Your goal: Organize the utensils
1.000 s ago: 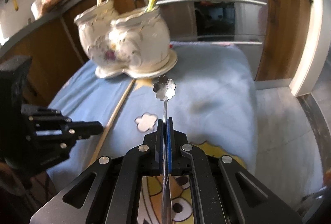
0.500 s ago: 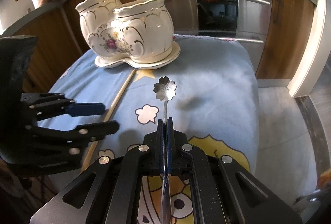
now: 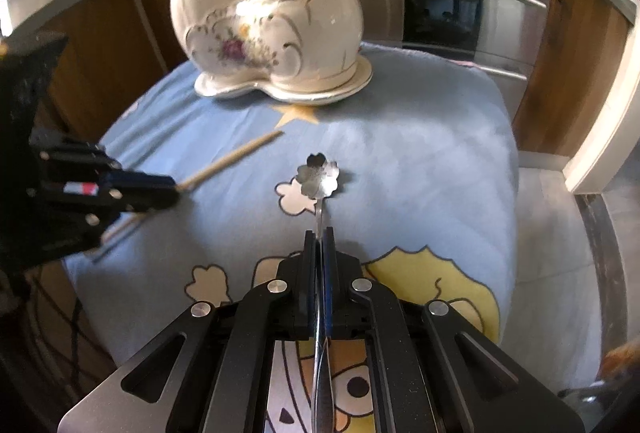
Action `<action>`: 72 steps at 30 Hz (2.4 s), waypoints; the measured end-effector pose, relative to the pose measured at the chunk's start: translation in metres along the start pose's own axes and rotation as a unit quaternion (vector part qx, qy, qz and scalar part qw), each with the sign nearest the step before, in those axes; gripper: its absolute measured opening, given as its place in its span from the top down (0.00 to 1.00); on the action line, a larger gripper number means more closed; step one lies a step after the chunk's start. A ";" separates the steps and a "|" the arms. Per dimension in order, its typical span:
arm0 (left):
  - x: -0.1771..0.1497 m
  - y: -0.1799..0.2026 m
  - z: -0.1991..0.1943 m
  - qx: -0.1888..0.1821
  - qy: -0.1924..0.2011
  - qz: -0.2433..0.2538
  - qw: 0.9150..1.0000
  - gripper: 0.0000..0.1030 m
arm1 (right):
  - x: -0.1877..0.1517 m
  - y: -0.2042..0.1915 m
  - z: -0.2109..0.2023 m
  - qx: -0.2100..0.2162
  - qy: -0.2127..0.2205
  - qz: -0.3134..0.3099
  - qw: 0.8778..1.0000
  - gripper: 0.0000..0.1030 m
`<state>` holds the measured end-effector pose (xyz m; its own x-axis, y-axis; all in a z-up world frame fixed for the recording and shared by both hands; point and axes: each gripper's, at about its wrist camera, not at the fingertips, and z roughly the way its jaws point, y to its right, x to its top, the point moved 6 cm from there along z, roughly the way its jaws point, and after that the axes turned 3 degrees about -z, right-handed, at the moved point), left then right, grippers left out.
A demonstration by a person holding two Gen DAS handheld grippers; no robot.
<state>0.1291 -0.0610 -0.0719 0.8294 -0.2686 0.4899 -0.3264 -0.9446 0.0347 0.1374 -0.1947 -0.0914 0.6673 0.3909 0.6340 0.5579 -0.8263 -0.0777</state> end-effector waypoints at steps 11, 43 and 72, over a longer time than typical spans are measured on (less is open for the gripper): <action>-0.013 -0.009 -0.005 -0.018 0.024 -0.016 0.999 0.94 | 0.006 -0.009 -0.001 -0.017 0.020 -0.011 1.000 0.96; 0.091 -0.069 -0.163 -0.048 0.351 -0.054 0.934 0.94 | 0.134 -0.008 -0.104 -0.004 0.262 0.008 0.965 0.98; 0.138 -0.102 -0.103 -0.057 0.416 -0.094 0.903 0.94 | 0.187 0.004 -0.050 0.004 0.227 0.043 0.973 0.98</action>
<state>0.2298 0.0175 0.0817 0.2623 0.1739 0.9492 -0.2991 -0.9205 0.2514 0.2393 -0.1449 0.0649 0.4260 0.0998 0.8992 0.5142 -0.8445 -0.1499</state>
